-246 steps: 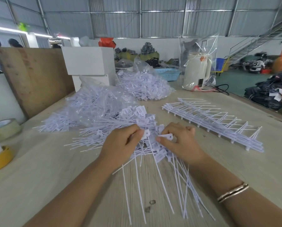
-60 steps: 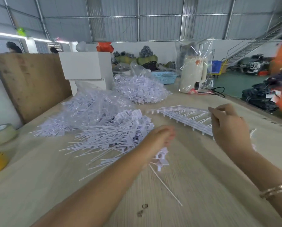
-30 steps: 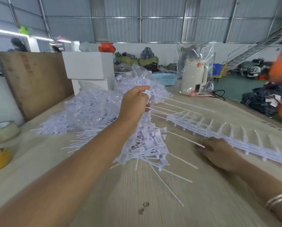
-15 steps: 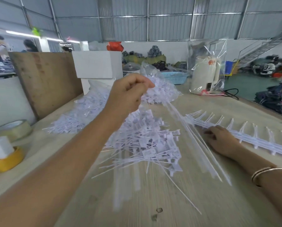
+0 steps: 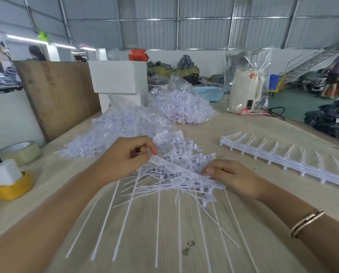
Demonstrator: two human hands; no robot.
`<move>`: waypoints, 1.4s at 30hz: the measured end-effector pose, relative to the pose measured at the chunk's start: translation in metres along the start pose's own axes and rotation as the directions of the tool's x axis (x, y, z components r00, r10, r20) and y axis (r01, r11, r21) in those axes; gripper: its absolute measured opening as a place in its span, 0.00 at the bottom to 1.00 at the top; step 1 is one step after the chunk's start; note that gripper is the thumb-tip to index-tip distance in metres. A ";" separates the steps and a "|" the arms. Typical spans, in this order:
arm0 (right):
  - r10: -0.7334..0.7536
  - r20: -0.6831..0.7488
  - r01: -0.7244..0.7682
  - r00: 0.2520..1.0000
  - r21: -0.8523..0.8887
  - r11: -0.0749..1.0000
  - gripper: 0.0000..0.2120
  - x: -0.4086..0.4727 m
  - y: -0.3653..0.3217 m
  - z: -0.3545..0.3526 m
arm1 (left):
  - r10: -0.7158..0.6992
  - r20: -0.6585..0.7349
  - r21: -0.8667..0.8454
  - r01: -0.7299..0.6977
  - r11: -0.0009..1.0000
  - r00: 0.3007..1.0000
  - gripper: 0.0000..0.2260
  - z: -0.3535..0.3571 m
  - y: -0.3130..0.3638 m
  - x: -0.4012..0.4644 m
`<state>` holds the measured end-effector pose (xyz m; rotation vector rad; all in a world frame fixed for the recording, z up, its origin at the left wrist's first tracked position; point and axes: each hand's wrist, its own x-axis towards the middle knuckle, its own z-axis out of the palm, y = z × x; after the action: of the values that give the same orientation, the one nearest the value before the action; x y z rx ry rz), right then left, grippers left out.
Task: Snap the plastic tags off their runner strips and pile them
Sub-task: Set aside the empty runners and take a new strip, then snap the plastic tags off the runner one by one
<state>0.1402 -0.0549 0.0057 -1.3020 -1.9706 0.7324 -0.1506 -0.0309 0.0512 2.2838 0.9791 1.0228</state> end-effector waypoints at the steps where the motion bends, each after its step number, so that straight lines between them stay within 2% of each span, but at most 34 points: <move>1: -0.011 -0.001 0.011 1.000 -0.029 1.000 0.07 0.001 -0.002 -0.001 | 0.011 -0.029 -0.001 -0.011 1.000 1.000 0.13 -0.002 -0.003 -0.003; 4: -0.043 0.002 0.043 0.999 -0.077 0.996 0.06 0.001 -0.006 -0.010 | 0.014 -0.107 0.026 -0.011 1.000 0.994 0.14 -0.008 -0.010 -0.009; 6: -0.014 0.008 0.015 1.000 -0.089 0.996 0.02 -0.001 -0.003 -0.013 | 0.008 -0.143 0.025 -0.004 1.000 0.990 0.14 -0.009 -0.014 -0.012; 11: 0.085 0.053 -0.088 0.995 0.059 0.994 0.06 -0.007 0.007 -0.006 | 0.071 -0.194 0.014 -0.069 0.997 0.978 0.09 0.001 -0.016 -0.019; 17: 0.102 0.011 -0.103 0.995 0.138 0.985 0.05 -0.013 0.005 -0.005 | 0.216 -0.258 0.054 -0.210 0.976 0.942 0.11 0.006 -0.008 -0.025; 20: 0.074 0.007 -0.074 0.997 0.027 0.997 0.10 -0.017 -0.005 -0.008 | 0.252 -0.303 0.069 -0.242 0.968 0.919 0.10 0.005 -0.005 -0.024; 21: 0.068 0.001 -0.068 0.998 0.026 0.997 0.11 -0.018 -0.008 -0.009 | 0.251 -0.298 0.072 -0.240 0.968 0.921 0.11 0.004 -0.006 -0.024; 23: 0.068 0.037 -0.073 0.997 0.167 0.983 0.12 -0.023 -0.017 -0.011 | 0.194 -0.222 0.042 -0.190 0.981 0.955 0.12 0.001 -0.010 -0.024; 25: 0.046 0.191 -0.119 0.980 0.386 0.915 0.10 -0.028 -0.027 -0.007 | 0.069 -0.066 0.033 -0.067 0.997 0.995 0.12 -0.006 -0.016 -0.024; 27: 0.022 0.387 -0.212 0.922 0.458 0.863 0.10 -0.029 -0.035 0.004 | -0.072 0.084 0.183 0.055 0.982 0.994 0.11 -0.009 -0.021 -0.026; 29: 0.084 0.458 -0.277 0.885 0.373 0.885 0.12 -0.027 -0.035 0.017 | -0.132 0.157 0.460 0.046 0.887 0.979 0.11 -0.005 -0.022 -0.029; 30: 0.138 0.441 -0.292 0.887 0.303 0.907 0.10 -0.023 -0.034 0.021 | -0.118 0.160 0.562 0.007 0.827 0.980 0.12 0.001 -0.021 -0.029; 32: 0.225 0.356 -0.314 0.907 0.217 0.924 0.09 -0.016 -0.032 0.023 | -0.028 0.132 0.646 -0.065 0.760 0.991 0.16 0.013 -0.017 -0.029; 34: 0.251 0.292 -0.318 0.923 0.211 0.924 0.10 -0.010 -0.029 0.020 | 0.015 0.069 0.641 -0.056 0.765 0.998 0.17 0.022 -0.011 -0.024; 37: 0.255 0.252 -0.302 0.933 0.170 0.938 0.10 -0.004 -0.028 0.012 | 0.042 0.008 0.549 -0.039 0.835 0.999 0.18 0.040 0.001 -0.011; 39: 0.227 0.231 -0.272 0.946 0.186 0.944 0.11 -0.002 -0.029 0.009 | 0.039 0.042 0.520 -0.055 0.853 0.998 0.19 0.058 0.011 -0.002; 42: 0.133 0.170 -0.173 0.977 0.247 0.954 0.12 -0.003 -0.032 0.009 | 0.037 0.106 0.565 -0.090 0.820 0.994 0.17 0.079 0.020 0.010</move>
<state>0.1165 -0.0696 0.0230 -1.2792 -1.8262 1.1556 -0.0758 -0.0446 0.0191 2.8308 1.3148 0.6972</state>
